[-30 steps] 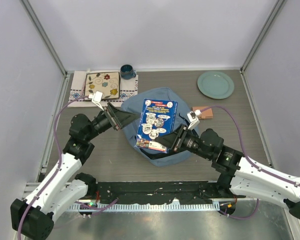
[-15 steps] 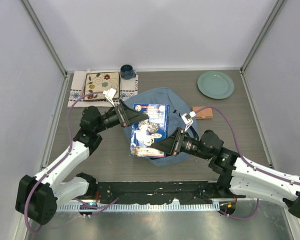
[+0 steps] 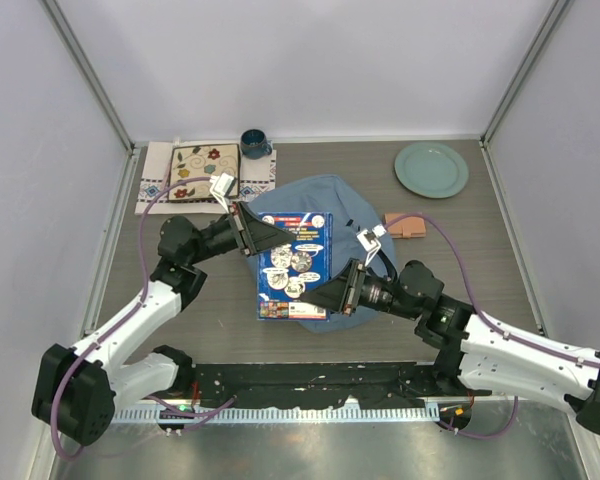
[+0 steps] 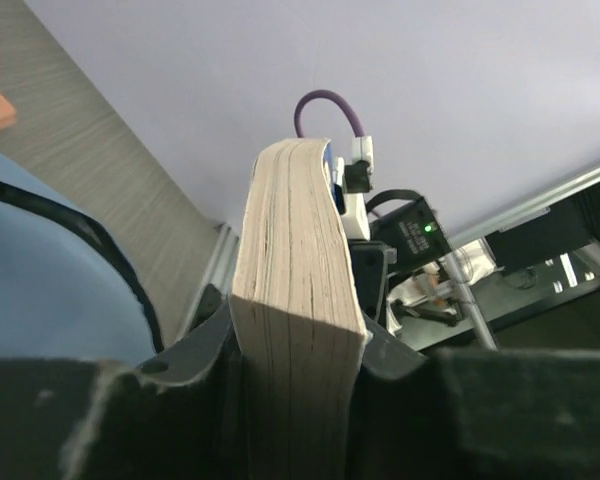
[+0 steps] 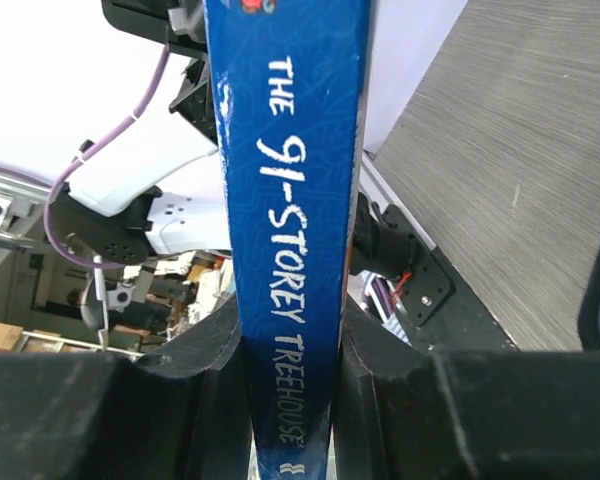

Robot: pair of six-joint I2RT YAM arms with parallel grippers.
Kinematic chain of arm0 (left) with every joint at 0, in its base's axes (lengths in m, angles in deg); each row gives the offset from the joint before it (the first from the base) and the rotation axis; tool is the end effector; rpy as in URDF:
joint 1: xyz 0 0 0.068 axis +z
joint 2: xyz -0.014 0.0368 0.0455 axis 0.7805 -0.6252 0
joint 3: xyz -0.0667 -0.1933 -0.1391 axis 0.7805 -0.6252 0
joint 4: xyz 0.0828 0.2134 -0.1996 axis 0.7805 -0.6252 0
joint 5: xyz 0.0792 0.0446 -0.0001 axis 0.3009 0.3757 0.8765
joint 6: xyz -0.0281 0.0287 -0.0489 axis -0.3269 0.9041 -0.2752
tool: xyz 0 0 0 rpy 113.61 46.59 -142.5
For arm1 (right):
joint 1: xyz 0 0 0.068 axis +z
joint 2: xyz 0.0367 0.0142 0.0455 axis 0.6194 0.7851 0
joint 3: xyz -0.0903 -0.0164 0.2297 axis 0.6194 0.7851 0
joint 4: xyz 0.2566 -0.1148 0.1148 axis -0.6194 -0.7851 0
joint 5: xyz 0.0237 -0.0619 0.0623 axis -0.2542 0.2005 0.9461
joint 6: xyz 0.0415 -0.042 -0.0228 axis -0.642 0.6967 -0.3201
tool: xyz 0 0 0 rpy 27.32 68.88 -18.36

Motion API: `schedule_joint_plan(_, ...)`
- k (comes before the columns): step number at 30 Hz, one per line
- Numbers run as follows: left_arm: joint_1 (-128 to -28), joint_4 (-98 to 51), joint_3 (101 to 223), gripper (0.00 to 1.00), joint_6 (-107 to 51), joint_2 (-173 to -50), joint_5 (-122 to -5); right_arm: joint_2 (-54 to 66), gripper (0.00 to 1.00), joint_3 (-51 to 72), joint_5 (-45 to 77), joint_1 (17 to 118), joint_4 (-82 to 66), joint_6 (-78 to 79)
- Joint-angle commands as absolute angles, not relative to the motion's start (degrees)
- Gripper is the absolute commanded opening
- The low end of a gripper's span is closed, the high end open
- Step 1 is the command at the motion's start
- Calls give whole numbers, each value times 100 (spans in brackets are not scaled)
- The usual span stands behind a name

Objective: Pack the student bag
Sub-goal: Pick up the book from the center of the board.

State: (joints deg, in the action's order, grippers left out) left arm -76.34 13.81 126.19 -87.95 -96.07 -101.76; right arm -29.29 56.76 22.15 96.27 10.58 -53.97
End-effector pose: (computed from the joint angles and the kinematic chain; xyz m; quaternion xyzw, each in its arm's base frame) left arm 0.2520 -0.1567 0.2846 0.0700 0.6367 -0.7038 0.3073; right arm 0.1338 0.2356 0.2644 -0.0662 0.6918 0.6574 0.2913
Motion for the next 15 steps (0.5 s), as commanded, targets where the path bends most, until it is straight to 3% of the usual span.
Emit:
schedule_joint_plan(1,-7679,1788,12549,1,-8821,-9561,-10338,-3274,7,5164,1861,9637,809,-5009)
schedule_joint_plan(3,-7679,1665,12505,0,-8777,-9517,-10233,-3354,17,5040,1466,9637,212,-4886)
schedule_joint_plan(4,-7679,1534,12505,0,-8707,-9473,-10041,-3450,34,4927,1300,9645,-8,-4842)
schedule_joint_plan(7,-7679,753,12488,0,-8321,-9114,-9261,-3652,66,4794,325,9637,-1157,-4894)
schedule_joint_plan(10,-7679,-162,12374,0,-8091,-8490,-8355,-4030,74,4855,-397,9637,-1721,-5096)
schedule_joint_plan(15,-7670,-857,11987,0,-8468,-7498,-6604,-4741,76,5398,-759,9637,-1812,-5465)
